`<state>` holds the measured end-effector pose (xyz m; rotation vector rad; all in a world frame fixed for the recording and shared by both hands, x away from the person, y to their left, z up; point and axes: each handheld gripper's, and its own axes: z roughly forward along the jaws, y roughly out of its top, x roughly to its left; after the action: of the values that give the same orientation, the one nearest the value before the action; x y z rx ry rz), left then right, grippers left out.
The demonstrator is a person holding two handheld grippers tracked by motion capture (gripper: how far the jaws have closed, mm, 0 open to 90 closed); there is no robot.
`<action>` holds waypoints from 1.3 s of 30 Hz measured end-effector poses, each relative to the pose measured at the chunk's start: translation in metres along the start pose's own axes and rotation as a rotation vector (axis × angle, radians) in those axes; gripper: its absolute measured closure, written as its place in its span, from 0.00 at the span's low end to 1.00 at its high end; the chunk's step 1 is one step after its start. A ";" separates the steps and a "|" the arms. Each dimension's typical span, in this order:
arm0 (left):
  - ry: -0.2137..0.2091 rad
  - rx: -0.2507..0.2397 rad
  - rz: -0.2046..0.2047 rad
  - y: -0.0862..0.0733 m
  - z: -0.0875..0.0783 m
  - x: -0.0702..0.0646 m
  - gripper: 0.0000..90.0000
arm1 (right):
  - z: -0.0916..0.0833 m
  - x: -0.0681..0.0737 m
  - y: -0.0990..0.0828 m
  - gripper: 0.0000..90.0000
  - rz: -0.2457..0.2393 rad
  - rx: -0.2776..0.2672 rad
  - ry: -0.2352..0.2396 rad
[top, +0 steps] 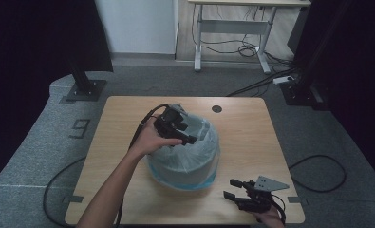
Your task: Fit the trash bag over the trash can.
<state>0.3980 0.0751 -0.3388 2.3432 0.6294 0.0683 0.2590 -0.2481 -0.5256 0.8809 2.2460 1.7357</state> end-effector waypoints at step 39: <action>0.039 0.057 -0.043 -0.002 -0.005 0.017 0.38 | -0.004 -0.002 0.002 0.44 -0.003 -0.001 -0.007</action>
<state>0.4111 0.0876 -0.3383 2.3873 0.7094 0.0781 0.2591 -0.2517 -0.5230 0.8816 2.2407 1.7301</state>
